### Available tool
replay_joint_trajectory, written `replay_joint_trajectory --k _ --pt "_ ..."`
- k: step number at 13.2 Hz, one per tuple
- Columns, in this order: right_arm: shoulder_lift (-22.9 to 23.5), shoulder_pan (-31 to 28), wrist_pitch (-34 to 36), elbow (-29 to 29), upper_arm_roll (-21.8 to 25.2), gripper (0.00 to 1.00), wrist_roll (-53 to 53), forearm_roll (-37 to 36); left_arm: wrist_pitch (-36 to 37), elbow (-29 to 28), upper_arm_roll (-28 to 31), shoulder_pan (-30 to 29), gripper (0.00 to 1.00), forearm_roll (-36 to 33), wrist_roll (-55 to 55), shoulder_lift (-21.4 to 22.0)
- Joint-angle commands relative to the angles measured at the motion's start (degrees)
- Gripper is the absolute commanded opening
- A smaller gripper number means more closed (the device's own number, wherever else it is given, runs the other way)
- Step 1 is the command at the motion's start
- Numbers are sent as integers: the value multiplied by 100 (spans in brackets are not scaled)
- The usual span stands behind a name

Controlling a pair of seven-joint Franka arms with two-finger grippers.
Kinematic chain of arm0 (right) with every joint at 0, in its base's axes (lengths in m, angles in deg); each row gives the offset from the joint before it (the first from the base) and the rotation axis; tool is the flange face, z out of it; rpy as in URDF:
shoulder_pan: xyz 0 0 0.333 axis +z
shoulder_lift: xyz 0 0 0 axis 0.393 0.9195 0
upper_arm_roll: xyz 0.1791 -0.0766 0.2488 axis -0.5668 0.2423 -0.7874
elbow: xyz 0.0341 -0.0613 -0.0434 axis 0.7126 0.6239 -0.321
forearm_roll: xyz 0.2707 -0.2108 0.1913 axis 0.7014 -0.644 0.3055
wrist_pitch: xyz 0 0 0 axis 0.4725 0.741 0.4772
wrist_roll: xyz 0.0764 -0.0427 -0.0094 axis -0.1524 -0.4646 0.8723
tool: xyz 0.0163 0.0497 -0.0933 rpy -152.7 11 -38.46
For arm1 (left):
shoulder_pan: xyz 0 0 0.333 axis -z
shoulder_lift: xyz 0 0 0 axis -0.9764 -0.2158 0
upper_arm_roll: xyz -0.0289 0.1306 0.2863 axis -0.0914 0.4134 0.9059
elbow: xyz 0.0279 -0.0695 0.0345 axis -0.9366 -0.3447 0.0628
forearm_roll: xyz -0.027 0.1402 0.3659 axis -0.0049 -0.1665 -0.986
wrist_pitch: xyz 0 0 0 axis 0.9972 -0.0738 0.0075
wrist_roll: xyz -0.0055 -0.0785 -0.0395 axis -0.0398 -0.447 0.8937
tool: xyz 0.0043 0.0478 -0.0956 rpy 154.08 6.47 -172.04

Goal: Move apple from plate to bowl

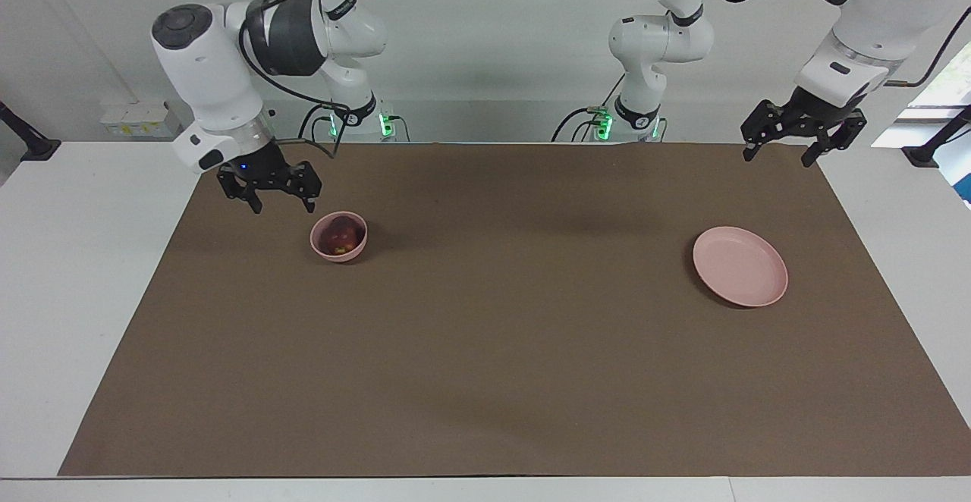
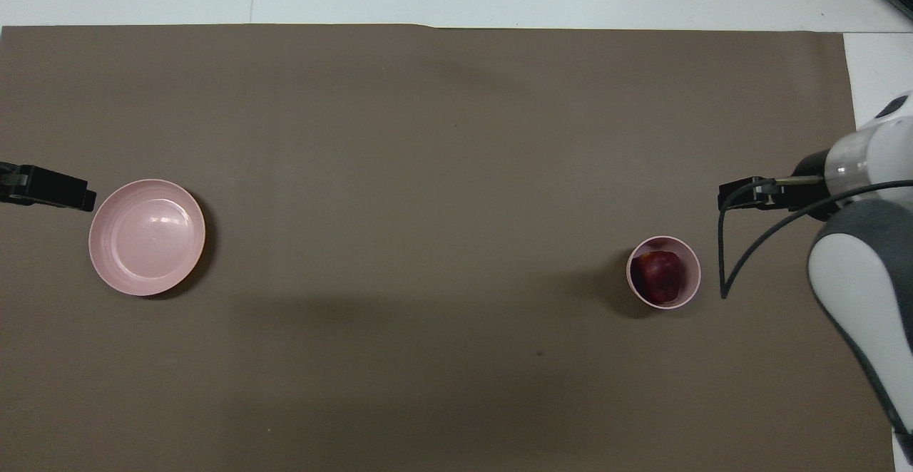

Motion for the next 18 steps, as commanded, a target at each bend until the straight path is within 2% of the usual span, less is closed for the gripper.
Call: replay_joint_trajectory --k 1,4,8,11,18 --pt "124 -90 677 -736 -56 100 -320 -87 79 6 -16 -37 100 -98 -77 94" --pt "203 -107 1565 -1404 -56 100 -496 -51 0 -3 -16 -46 100 -212 -77 94" --pt "203 -116 2190 -1888 -47 100 -488 -69 -35 -3 -16 -37 100 -248 -77 86" --pt "168 -98 1929 -1792 -47 100 -488 -87 -35 -3 -24 -28 100 -248 -60 85" --pt "98 -72 1910 -1678 -47 100 -338 -218 -53 -3 -33 -37 100 -239 -25 85"
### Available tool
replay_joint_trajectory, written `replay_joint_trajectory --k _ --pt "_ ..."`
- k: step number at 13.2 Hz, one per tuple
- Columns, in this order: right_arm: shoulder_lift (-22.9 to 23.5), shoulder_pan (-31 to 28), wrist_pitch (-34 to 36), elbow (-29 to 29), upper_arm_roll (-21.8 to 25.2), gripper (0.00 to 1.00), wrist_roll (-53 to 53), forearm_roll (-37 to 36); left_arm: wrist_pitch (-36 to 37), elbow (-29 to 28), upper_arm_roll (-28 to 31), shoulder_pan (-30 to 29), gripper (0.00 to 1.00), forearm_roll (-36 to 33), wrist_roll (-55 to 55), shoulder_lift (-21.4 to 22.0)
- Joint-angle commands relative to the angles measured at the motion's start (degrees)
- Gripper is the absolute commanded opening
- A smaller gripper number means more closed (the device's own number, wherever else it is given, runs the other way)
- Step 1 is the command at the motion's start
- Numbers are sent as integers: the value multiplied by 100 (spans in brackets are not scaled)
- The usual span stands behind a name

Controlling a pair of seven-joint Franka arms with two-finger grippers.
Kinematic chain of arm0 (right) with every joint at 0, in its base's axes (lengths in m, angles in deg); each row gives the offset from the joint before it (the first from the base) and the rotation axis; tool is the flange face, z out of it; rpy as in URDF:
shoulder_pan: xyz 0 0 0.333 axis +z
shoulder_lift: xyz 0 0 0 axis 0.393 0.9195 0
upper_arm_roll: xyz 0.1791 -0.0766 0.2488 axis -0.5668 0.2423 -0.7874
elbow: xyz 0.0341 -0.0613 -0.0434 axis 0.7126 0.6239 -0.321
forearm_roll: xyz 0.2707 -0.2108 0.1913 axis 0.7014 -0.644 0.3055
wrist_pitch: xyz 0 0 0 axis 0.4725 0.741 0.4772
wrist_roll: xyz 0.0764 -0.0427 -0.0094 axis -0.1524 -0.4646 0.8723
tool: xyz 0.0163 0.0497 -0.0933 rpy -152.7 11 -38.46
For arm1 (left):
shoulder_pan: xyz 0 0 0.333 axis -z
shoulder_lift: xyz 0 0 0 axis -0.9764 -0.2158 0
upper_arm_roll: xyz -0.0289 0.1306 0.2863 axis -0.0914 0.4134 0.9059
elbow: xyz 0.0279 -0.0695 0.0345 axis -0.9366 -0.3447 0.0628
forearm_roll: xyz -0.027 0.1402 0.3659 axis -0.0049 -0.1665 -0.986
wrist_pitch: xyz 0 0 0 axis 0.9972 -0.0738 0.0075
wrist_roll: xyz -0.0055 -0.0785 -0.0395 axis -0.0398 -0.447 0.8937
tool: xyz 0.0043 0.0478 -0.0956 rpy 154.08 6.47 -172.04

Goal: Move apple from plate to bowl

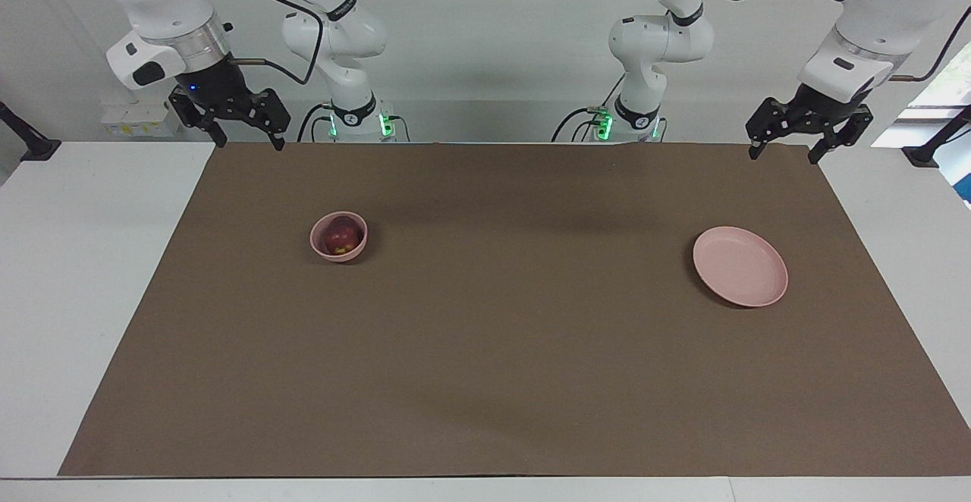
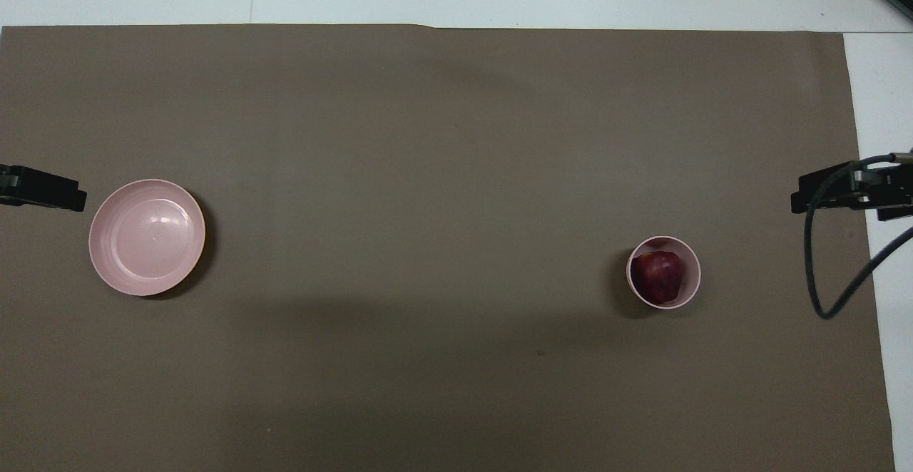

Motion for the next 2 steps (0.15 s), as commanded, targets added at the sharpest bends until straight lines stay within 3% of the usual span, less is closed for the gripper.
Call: replay_joint_trajectory --k 1,2 --pt "-5 -28 -41 15 -44 100 49 -151 -34 -3 -30 -21 100 -110 -17 50" --pt "-5 -28 -41 15 -44 100 40 -142 -34 -3 -30 -21 100 -101 -8 50"
